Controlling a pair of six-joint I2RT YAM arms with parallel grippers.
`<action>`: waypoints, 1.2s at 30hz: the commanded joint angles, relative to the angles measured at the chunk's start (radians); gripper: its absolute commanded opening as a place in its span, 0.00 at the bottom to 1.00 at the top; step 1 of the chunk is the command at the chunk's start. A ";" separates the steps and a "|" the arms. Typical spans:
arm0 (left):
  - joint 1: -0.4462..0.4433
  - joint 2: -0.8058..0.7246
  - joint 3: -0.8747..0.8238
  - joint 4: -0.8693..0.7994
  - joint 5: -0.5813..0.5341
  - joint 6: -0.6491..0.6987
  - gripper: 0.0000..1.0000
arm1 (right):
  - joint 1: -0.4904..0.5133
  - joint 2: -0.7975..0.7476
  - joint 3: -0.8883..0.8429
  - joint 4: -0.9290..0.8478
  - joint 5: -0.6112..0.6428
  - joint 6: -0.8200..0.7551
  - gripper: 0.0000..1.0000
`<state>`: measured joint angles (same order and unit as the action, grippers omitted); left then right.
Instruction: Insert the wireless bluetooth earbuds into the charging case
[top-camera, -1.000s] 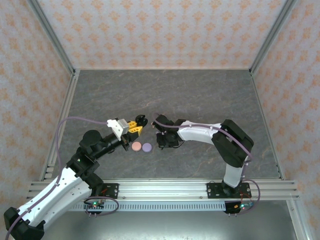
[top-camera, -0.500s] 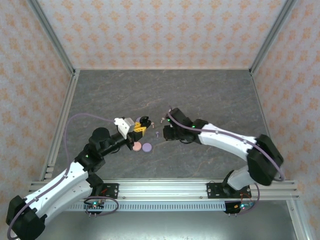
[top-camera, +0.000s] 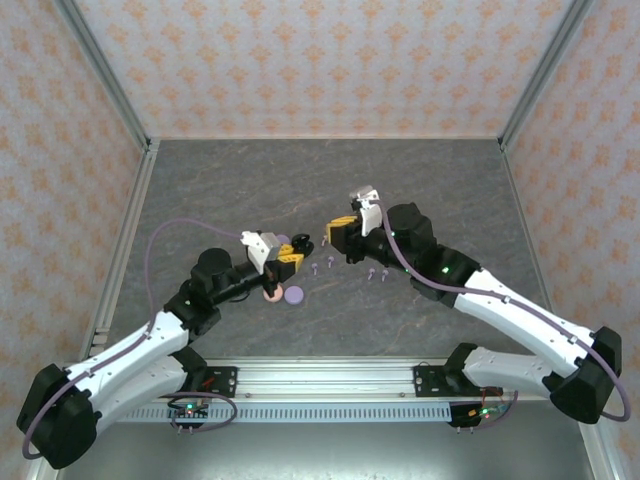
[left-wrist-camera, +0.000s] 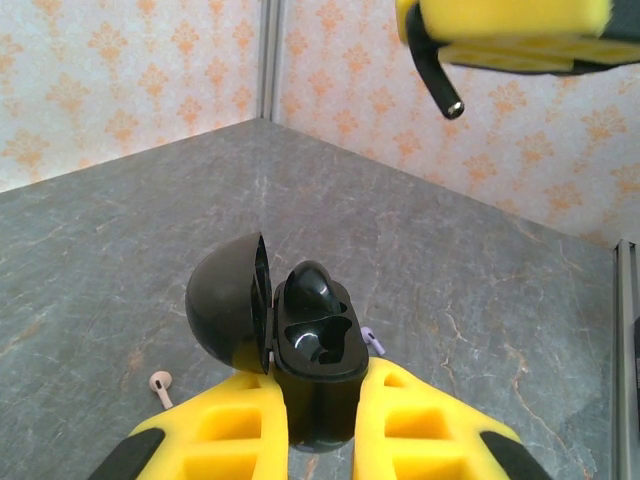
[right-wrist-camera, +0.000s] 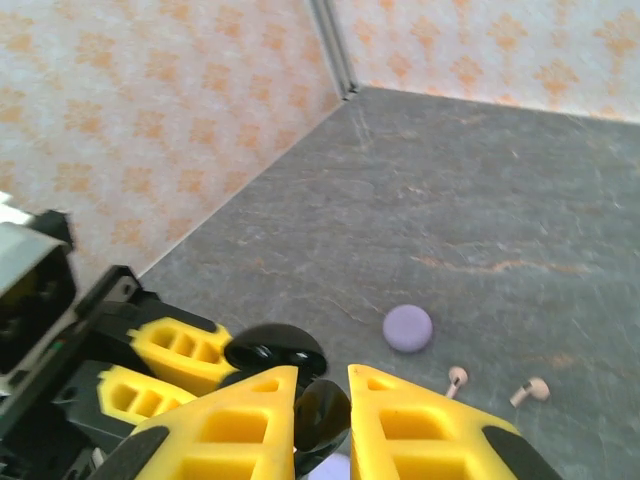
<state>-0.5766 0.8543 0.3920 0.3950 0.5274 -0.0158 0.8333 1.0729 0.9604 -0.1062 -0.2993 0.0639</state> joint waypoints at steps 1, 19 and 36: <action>-0.008 0.009 0.044 0.081 0.041 -0.030 0.00 | 0.026 0.025 0.045 0.063 -0.063 -0.126 0.17; -0.008 0.012 0.062 0.105 0.068 -0.068 0.00 | 0.090 0.107 0.071 0.086 0.046 -0.276 0.16; -0.008 0.006 0.077 0.089 0.069 -0.066 0.00 | 0.094 0.154 0.071 0.079 0.029 -0.282 0.16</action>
<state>-0.5766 0.8734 0.4259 0.4385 0.5770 -0.0792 0.9203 1.2278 1.0100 -0.0357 -0.2657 -0.2039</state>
